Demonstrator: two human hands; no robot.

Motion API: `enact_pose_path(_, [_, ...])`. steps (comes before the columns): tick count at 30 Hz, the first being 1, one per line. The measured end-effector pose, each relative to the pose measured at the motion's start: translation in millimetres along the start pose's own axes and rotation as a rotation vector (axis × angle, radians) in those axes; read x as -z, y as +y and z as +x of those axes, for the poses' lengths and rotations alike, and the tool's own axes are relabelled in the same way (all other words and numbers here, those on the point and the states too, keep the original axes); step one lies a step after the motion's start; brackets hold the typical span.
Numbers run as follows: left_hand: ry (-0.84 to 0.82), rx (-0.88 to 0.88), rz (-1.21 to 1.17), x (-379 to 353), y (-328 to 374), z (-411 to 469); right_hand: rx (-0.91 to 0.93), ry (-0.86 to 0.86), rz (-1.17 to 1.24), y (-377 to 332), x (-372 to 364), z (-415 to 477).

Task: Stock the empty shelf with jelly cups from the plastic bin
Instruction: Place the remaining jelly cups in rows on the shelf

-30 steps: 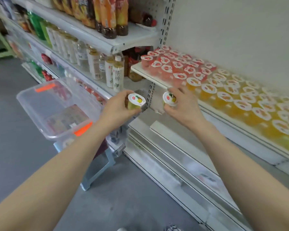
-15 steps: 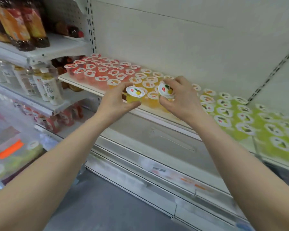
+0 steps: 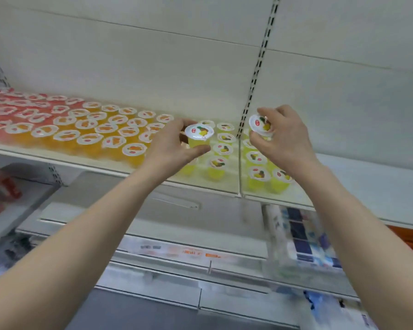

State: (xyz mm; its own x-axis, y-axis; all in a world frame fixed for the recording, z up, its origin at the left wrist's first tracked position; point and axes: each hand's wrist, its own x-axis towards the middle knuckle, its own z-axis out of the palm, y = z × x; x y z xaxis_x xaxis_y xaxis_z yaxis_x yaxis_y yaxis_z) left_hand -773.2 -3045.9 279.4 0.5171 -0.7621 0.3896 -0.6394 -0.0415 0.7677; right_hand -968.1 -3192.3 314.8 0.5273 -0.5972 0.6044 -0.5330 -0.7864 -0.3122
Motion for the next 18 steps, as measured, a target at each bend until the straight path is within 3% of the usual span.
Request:
enact_pose_path(9, [-0.04,-0.048,0.018,-97.6,50.3,6.4,-0.35,-0.164,-0.085,135.1,42.1,-30.9])
enact_pose_path(14, [-0.079,-0.065,0.078,-115.2,58.0,11.4,-0.435,-0.317,-0.052,157.0,19.9,-48.1])
enact_pose_path(18, [-0.087,-0.085,0.16,-119.5,56.7,14.7,-0.451,-0.346,-0.01,161.6,8.3,-47.3])
